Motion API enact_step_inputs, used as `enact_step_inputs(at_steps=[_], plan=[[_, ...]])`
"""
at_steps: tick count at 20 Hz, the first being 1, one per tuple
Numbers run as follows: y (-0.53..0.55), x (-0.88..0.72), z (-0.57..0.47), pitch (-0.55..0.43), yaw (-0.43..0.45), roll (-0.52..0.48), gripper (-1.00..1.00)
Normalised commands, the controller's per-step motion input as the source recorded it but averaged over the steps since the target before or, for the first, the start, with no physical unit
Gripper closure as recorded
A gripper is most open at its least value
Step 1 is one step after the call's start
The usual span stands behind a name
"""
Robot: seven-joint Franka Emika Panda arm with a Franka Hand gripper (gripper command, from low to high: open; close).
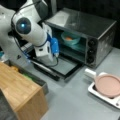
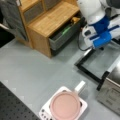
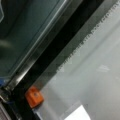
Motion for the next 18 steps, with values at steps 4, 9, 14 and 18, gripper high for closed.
enact_step_inputs(at_steps=[4,9,14,18], plan=[[0.21,-0.02,-0.08,0.060,0.167,0.305,-1.00],[0.13,-0.02,-0.07,0.061,0.075,0.250,-1.00],[0.10,0.00,-0.08,0.006,0.031,0.175,-1.00],[0.14,0.00,-0.08,-0.025,0.012,0.153,-1.00]])
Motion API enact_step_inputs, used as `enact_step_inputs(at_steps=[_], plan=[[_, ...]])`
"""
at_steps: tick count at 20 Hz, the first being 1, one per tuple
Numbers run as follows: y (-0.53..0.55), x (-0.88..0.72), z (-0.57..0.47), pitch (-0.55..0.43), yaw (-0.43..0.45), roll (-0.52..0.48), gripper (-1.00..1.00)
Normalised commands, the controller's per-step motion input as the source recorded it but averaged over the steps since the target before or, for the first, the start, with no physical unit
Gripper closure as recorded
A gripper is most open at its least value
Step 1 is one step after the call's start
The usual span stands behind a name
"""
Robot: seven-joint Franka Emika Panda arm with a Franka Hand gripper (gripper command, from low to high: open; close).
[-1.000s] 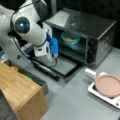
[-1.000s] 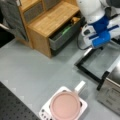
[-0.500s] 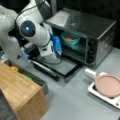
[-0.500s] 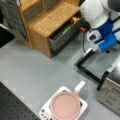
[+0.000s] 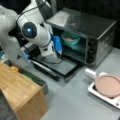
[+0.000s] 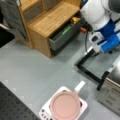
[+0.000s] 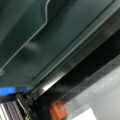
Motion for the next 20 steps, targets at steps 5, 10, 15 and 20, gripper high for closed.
enact_step_inputs(at_steps=[5,10,15,20], plan=[[0.15,0.02,-0.12,-0.090,0.011,0.106,-1.00],[0.19,0.02,-0.18,-0.119,-0.018,0.097,-1.00],[0.18,-0.01,-0.19,-0.109,-0.039,0.114,-1.00],[0.10,-0.03,-0.16,-0.104,-0.043,0.135,-1.00]])
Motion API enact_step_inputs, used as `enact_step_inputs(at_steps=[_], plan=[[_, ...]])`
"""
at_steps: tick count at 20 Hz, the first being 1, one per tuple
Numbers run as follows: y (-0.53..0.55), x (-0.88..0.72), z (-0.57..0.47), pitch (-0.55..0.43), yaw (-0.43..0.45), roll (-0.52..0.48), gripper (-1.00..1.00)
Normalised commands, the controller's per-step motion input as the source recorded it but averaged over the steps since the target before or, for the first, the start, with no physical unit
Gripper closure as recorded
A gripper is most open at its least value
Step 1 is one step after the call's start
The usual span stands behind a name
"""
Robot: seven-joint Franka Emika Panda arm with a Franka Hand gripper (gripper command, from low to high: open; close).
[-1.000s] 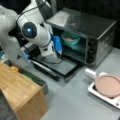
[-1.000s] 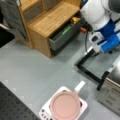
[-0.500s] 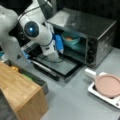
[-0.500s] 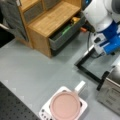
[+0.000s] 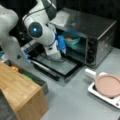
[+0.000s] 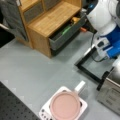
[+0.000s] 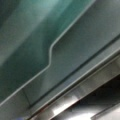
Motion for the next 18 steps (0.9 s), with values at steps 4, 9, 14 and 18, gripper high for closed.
enact_step_inputs(at_steps=[4,9,14,18], plan=[[0.10,-0.04,-0.13,-0.100,-0.064,0.130,-1.00],[0.15,-0.02,-0.12,-0.094,-0.069,0.165,-1.00],[0.15,-0.01,-0.08,-0.044,-0.042,0.207,-1.00],[0.06,0.00,-0.05,-0.019,0.004,0.214,-1.00]])
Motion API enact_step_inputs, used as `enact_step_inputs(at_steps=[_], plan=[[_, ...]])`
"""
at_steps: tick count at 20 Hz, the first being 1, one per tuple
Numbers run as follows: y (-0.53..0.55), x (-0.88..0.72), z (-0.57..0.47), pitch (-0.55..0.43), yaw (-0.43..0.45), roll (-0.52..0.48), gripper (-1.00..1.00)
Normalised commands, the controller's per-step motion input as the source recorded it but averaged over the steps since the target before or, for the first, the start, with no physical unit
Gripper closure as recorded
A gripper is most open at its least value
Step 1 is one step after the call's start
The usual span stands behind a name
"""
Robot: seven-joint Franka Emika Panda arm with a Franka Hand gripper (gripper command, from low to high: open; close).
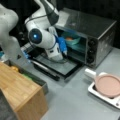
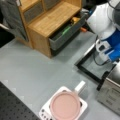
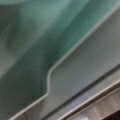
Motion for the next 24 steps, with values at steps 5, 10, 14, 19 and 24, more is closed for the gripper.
enact_step_inputs(at_steps=[5,10,14,19,24], plan=[[0.01,0.02,-0.06,-0.014,0.029,0.247,-1.00],[0.00,0.06,-0.10,0.008,0.017,0.258,1.00],[0.01,0.08,-0.13,0.011,0.009,0.244,1.00],[0.02,0.09,-0.11,0.013,0.015,0.230,1.00],[0.01,0.09,-0.08,0.010,0.009,0.218,1.00]])
